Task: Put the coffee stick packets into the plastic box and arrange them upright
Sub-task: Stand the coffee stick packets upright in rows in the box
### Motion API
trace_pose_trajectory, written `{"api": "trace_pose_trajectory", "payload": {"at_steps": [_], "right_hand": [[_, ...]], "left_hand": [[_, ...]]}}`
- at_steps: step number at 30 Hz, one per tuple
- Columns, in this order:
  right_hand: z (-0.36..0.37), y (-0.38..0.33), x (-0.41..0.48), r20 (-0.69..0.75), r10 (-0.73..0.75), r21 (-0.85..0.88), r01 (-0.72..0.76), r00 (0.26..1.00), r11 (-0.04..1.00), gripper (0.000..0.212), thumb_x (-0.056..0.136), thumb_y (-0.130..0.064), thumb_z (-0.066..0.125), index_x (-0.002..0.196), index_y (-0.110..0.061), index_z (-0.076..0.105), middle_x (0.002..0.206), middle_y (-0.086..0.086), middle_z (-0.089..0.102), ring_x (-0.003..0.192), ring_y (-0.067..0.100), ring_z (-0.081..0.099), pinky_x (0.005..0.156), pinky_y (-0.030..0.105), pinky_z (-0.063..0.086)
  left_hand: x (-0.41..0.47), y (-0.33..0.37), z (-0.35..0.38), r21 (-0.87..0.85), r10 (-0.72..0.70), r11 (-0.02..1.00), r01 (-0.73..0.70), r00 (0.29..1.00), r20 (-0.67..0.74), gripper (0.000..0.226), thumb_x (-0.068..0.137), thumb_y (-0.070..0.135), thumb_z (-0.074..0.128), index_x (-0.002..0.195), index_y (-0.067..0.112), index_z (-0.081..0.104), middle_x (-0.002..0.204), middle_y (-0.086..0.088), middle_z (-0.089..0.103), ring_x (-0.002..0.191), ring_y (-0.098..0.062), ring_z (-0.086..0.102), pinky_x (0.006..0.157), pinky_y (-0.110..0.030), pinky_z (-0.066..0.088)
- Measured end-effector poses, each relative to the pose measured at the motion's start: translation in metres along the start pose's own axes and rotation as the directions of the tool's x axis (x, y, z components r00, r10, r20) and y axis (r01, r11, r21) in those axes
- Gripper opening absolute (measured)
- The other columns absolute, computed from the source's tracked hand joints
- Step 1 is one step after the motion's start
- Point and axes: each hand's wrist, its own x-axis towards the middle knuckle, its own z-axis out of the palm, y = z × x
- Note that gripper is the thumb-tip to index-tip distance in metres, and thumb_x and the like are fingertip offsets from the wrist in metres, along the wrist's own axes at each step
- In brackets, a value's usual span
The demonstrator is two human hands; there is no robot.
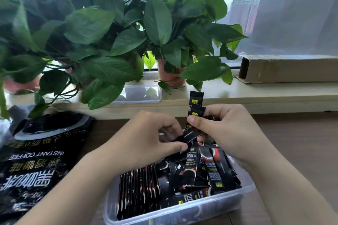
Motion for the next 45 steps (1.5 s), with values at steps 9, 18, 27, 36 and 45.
{"api": "trace_pose_trajectory", "payload": {"at_steps": [9, 18, 27, 36, 45], "right_hand": [[0.004, 0.007, 0.015, -0.039, 0.088, 0.287, -0.073, 0.995, 0.955, 0.013, 0.085, -0.012, 0.075, 0.075, -0.004, 0.076, 0.075, 0.014, 0.073, 0.058, 0.015, 0.062, 0.058, 0.023, 0.056], [0.013, -0.002, 0.002, -0.012, 0.109, 0.119, -0.107, 0.994, 0.987, 0.022, 0.079, -0.022, 0.082, 0.067, -0.007, 0.07, 0.057, 0.008, 0.07, 0.044, 0.012, 0.061, 0.044, 0.014, 0.045], [0.039, -0.001, -0.004, 0.006, 0.092, 0.219, -0.091, 0.996, 0.971, 0.031, 0.077, -0.031, 0.081, 0.074, -0.004, 0.067, 0.054, 0.008, 0.07, 0.043, 0.012, 0.063, 0.051, 0.021, 0.056], [0.028, 0.002, -0.001, 0.174, -0.065, -0.032, 0.071, 0.983, 0.997, 0.009, 0.088, -0.035, 0.07, 0.085, -0.033, 0.079, 0.072, -0.005, 0.075, 0.058, 0.004, 0.066, 0.066, 0.023, 0.057], [0.029, 0.015, -0.002, 0.311, -0.513, -0.358, 0.599, 0.8, 0.716, 0.033, 0.086, -0.028, 0.072, 0.118, -0.031, 0.068, 0.095, -0.015, 0.061, 0.092, 0.004, 0.06, 0.08, 0.014, 0.046]], "left_hand": [[-0.016, -0.019, -0.004, -0.144, -0.08, 0.988, 0.056, 0.982, -0.172, 0.017, 0.073, 0.013, 0.086, 0.076, 0.025, 0.076, 0.07, 0.003, 0.075, 0.063, -0.011, 0.071, 0.062, -0.024, 0.057], [-0.017, -0.016, -0.01, -0.433, -0.219, 0.894, 0.116, 0.956, -0.196, 0.027, 0.064, 0.039, 0.091, 0.076, 0.019, 0.076, 0.068, -0.006, 0.074, 0.061, -0.016, 0.067, 0.061, -0.036, 0.056], [-0.019, -0.016, -0.004, -0.347, -0.164, 0.932, 0.101, 0.974, -0.156, 0.033, 0.061, 0.043, 0.088, 0.078, 0.021, 0.069, 0.074, -0.007, 0.075, 0.064, -0.018, 0.07, 0.057, -0.041, 0.054], [-0.018, -0.013, -0.002, -0.469, -0.224, 0.872, 0.141, 0.966, -0.126, 0.023, 0.069, 0.014, 0.084, 0.076, 0.005, 0.065, 0.072, -0.005, 0.077, 0.066, -0.013, 0.073, 0.058, -0.018, 0.052], [-0.016, -0.006, -0.009, -0.8, -0.4, 0.543, 0.257, 0.916, 0.023, 0.01, 0.07, 0.018, 0.073, 0.066, 0.009, 0.069, 0.083, -0.021, 0.073, 0.067, -0.022, 0.072, 0.061, -0.028, 0.06]]}}
